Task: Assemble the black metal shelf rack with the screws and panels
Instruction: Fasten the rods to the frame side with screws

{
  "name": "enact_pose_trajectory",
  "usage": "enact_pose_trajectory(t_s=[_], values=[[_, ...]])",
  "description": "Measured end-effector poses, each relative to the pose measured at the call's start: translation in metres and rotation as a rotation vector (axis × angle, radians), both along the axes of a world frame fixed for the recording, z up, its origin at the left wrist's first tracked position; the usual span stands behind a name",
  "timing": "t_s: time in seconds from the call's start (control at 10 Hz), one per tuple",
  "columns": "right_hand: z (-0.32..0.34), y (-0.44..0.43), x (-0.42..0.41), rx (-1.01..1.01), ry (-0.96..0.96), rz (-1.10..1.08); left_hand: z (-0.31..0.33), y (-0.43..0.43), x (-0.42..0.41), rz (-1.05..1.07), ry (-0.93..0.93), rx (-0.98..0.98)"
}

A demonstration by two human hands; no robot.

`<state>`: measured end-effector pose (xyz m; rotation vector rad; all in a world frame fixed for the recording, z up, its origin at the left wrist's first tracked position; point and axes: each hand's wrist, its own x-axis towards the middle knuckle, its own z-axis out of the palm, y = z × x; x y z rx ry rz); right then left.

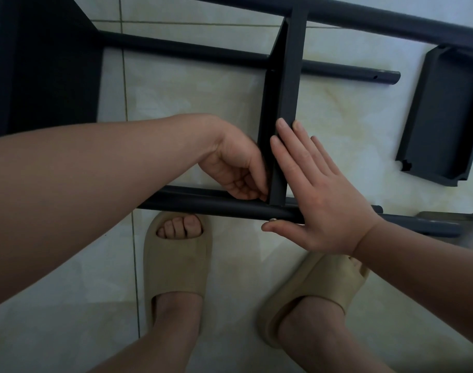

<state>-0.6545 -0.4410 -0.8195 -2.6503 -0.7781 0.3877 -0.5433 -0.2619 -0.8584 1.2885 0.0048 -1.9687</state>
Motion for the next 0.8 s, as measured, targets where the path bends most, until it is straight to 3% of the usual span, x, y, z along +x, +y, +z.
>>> enact_pose_trajectory(t_s=[0.8], values=[[0.001, 0.0001, 0.0003, -0.006, -0.002, 0.0, 0.0015, 0.0019, -0.0005, 0.016, -0.029, -0.038]])
